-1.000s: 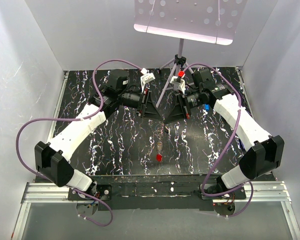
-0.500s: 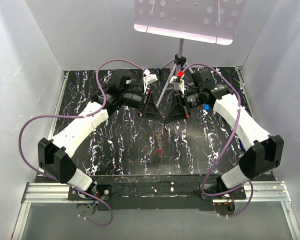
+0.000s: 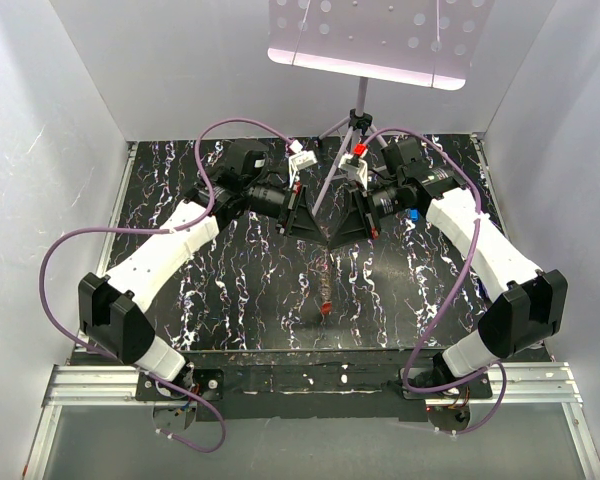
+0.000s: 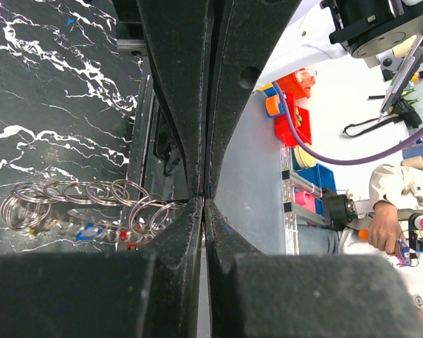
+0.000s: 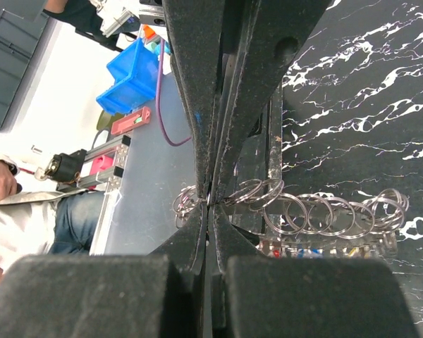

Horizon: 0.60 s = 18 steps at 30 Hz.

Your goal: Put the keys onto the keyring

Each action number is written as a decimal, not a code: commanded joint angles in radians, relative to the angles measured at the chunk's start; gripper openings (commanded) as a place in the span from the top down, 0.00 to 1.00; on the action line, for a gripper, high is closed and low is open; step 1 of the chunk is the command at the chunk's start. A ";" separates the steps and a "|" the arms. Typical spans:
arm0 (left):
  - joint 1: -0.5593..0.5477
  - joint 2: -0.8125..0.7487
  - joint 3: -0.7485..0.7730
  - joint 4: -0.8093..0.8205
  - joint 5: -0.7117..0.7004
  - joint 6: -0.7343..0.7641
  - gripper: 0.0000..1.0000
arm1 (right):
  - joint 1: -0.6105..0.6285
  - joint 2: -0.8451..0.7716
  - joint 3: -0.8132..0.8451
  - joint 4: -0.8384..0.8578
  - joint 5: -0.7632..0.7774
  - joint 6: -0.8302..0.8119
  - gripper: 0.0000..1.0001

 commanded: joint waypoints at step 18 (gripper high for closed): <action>0.053 -0.342 -0.477 1.069 -0.206 -0.521 1.00 | -0.104 -0.035 0.211 -0.236 0.029 -0.217 0.51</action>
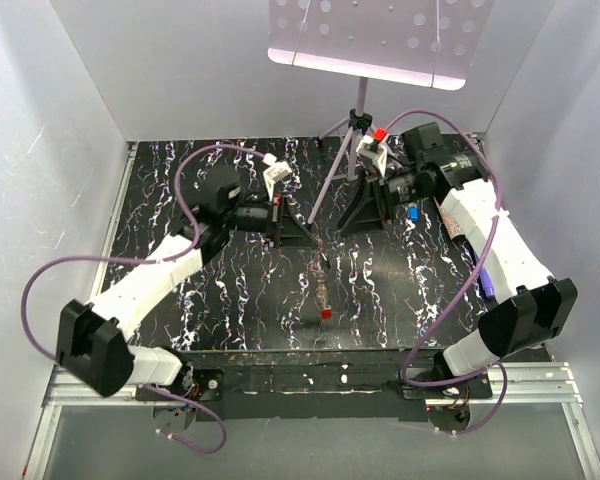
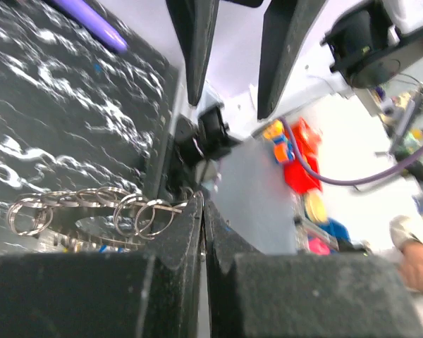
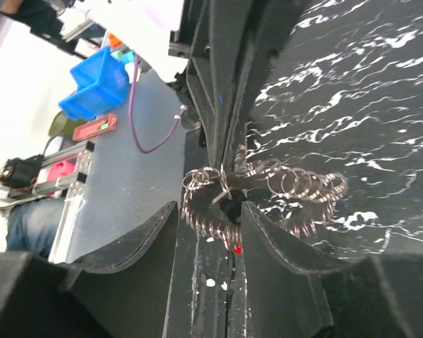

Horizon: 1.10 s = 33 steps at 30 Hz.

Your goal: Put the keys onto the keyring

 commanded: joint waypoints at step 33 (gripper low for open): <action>-0.182 -0.122 -0.476 1.461 -1.044 -0.569 1.00 | 0.013 0.145 0.349 0.322 0.038 0.370 0.57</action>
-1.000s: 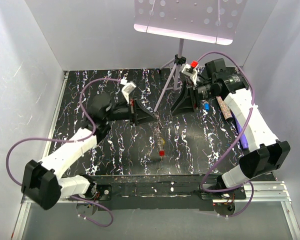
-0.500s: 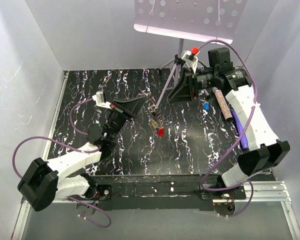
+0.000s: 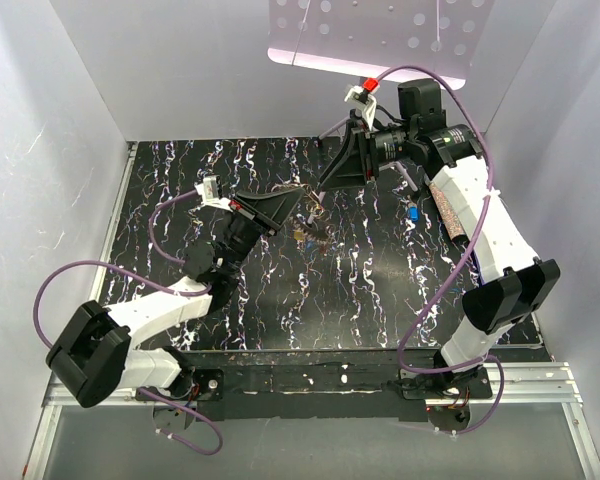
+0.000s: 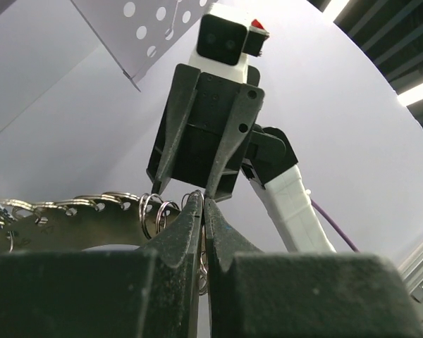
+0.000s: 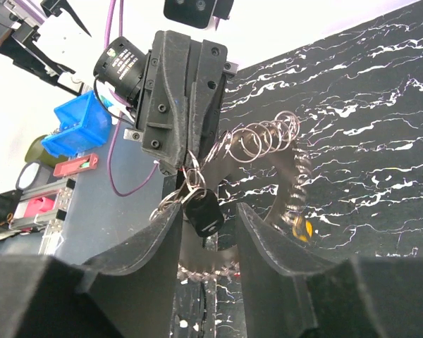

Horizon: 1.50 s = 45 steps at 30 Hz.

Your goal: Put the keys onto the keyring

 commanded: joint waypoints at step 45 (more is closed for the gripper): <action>-0.006 -0.049 0.073 0.035 0.054 0.145 1.00 | 0.017 -0.139 -0.268 0.353 -0.084 0.337 0.99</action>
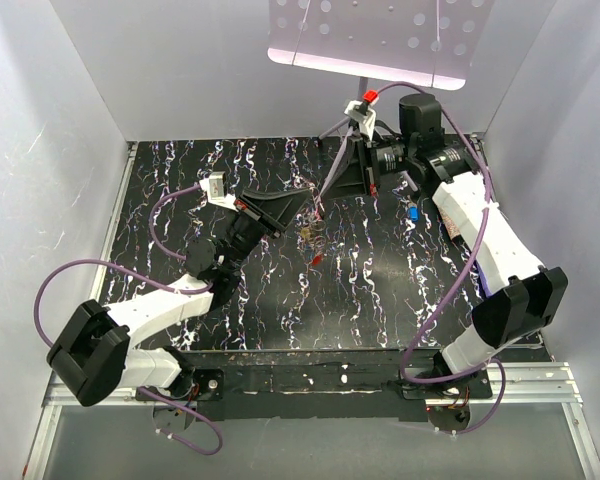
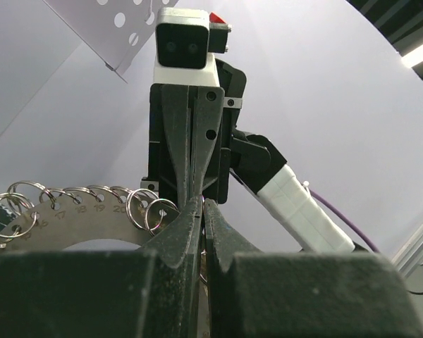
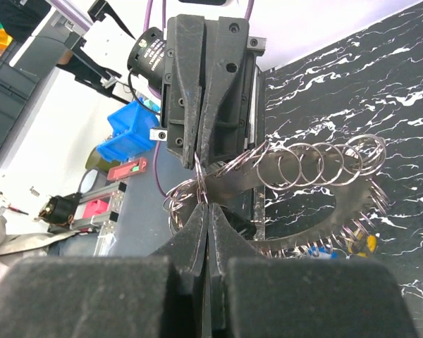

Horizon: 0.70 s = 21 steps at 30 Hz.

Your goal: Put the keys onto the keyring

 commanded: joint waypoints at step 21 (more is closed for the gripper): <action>0.023 -0.042 0.038 0.011 0.132 0.055 1.00 | -0.023 -0.041 0.084 -0.085 -0.016 -0.100 0.54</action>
